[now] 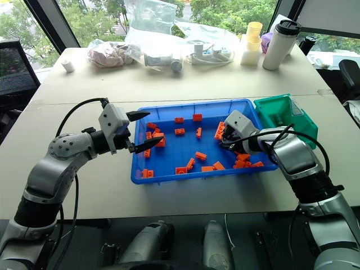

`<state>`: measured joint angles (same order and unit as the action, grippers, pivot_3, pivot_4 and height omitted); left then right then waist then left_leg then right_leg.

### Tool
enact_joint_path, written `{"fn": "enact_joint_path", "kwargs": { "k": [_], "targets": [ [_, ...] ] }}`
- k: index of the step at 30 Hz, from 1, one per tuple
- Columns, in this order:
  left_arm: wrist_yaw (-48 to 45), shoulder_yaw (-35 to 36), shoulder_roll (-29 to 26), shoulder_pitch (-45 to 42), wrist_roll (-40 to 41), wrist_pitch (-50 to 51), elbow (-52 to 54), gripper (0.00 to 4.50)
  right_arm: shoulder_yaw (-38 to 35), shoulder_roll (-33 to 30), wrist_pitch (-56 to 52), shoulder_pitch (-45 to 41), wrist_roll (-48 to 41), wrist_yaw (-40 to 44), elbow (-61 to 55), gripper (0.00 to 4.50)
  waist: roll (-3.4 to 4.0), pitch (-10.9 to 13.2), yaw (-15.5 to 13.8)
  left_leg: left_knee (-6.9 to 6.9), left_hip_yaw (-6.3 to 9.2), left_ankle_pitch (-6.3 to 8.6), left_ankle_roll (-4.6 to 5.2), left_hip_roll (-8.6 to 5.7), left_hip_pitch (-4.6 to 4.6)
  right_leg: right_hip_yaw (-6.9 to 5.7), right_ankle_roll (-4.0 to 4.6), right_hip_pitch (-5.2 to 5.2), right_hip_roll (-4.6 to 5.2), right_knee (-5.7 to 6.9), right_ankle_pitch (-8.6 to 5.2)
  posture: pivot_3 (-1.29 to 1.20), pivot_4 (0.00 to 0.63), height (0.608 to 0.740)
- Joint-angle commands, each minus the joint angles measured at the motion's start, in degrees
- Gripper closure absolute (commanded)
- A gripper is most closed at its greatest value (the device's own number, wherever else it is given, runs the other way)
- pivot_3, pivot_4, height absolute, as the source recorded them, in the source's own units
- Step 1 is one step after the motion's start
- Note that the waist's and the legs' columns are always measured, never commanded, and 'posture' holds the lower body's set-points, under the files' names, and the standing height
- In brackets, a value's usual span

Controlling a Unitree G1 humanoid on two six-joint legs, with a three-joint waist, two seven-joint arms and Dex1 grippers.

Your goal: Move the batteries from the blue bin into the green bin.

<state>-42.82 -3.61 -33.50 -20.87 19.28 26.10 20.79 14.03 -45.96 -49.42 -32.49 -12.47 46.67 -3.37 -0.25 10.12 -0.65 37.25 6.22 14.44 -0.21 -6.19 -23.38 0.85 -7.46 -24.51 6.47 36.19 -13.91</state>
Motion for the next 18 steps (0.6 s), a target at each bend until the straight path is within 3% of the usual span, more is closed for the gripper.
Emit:
{"fn": "enact_joint_path", "kwargs": {
  "k": [1,4,9,13,18],
  "targets": [
    [0.37,1.38,-0.49,-0.05,0.34,0.08,2.25,0.00,1.14,-0.43,2.15,-1.40,2.25,0.96,-1.18,4.46,0.00,0.00,0.01,0.00,0.00,0.00,0.00,0.00,0.00,0.00,0.00,0.00,-0.01,0.00,0.00,0.00,0.150,0.740],
    [0.40,1.51,-0.61,-0.09,0.36,0.01,2.13,0.00,1.11,-1.39,3.33,-1.91,4.08,1.07,-2.30,4.48,0.00,0.00,0.02,-0.01,0.00,0.00,0.00,0.01,0.00,-0.01,0.00,0.00,-0.01,0.00,0.00,0.00,0.150,0.740],
    [0.26,1.53,-0.79,0.02,0.42,-0.11,2.11,0.00,-8.18,-3.88,-0.44,-7.86,1.64,0.50,-3.37,4.48,0.02,0.01,0.00,-0.01,0.00,0.00,0.00,0.00,-0.01,0.00,0.00,-0.04,0.00,0.01,0.00,0.00,0.150,0.740],
    [0.14,1.20,-0.49,-0.10,0.30,-0.63,1.65,0.00,-13.89,-8.78,-1.85,-11.91,2.75,-1.19,0.90,4.48,0.02,0.01,-0.20,-0.04,0.02,0.00,0.00,0.00,-0.01,-0.02,0.00,-0.01,0.00,-0.03,0.00,0.00,0.150,0.740],
    [-0.64,0.55,0.08,-0.98,0.24,-1.57,0.24,0.00,-15.83,-15.22,1.26,-11.78,5.84,-1.90,7.31,4.48,0.01,0.01,-0.02,-0.05,-0.02,0.02,0.02,0.01,-0.01,-0.01,0.00,0.00,0.01,-0.05,0.00,0.00,0.150,0.740]
  ]
}}
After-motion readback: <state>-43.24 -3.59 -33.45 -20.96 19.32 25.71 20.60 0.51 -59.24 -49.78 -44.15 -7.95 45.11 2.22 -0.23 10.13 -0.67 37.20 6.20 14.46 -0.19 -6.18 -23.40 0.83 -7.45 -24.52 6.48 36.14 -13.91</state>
